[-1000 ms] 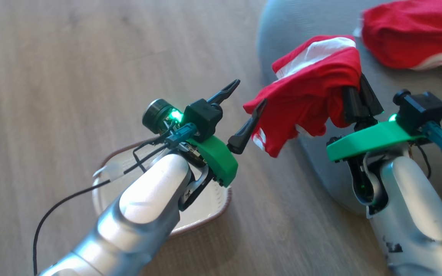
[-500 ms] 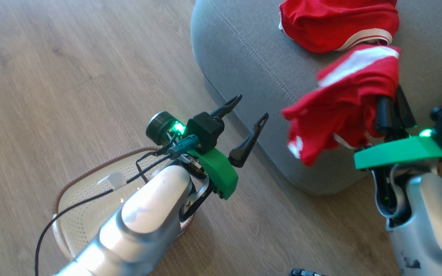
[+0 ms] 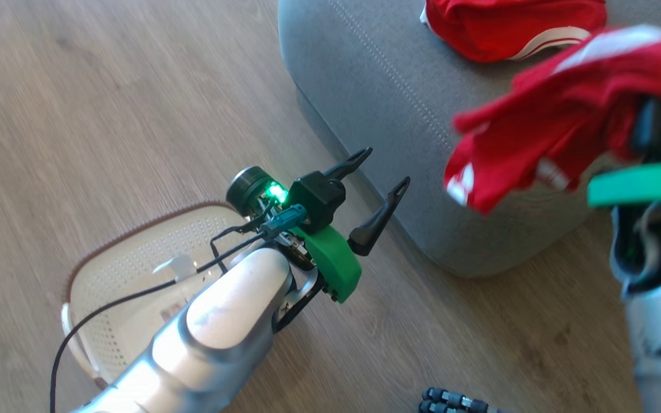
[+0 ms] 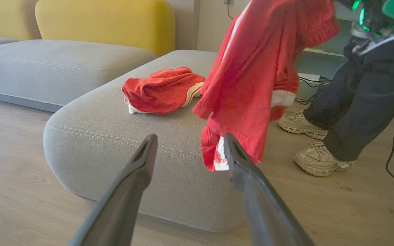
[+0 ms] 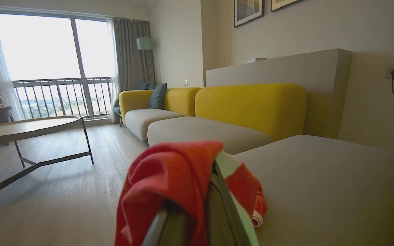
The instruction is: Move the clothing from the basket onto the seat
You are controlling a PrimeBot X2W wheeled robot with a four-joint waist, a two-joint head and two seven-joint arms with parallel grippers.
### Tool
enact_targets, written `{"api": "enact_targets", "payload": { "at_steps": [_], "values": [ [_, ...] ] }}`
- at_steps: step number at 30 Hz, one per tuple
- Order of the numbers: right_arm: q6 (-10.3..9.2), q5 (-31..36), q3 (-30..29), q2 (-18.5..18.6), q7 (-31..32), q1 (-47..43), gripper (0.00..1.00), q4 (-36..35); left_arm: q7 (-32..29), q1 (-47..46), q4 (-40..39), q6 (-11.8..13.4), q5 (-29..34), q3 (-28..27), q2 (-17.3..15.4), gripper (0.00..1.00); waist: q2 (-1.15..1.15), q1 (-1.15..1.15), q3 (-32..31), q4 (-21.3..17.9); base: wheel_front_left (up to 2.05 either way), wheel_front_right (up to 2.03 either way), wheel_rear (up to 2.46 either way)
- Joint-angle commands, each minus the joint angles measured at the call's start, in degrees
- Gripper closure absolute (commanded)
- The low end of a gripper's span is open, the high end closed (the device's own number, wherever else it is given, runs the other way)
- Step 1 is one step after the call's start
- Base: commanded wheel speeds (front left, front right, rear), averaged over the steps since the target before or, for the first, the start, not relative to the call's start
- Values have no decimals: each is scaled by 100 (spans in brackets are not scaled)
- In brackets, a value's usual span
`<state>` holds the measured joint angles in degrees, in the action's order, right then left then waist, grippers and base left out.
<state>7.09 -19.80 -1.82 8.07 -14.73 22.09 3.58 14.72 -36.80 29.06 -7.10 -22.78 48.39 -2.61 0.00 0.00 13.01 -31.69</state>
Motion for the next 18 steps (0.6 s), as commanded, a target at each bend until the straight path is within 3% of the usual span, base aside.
{"api": "enact_targets", "payload": {
  "at_steps": [1,8,18],
  "values": [
    [40,28,54,134,-27,366,100,-121,28,-302,-163,-20,33,-137,-46,0,0,0,118,7,0,0,0],
    [40,144,-382,568,-27,1292,100,406,28,-462,-216,-34,125,32,-100,0,0,0,696,291,0,0,0],
    [40,854,-1069,1071,-27,2551,100,1208,28,-919,-243,-37,85,379,-282,0,0,0,1591,626,0,0,0]
  ]
}}
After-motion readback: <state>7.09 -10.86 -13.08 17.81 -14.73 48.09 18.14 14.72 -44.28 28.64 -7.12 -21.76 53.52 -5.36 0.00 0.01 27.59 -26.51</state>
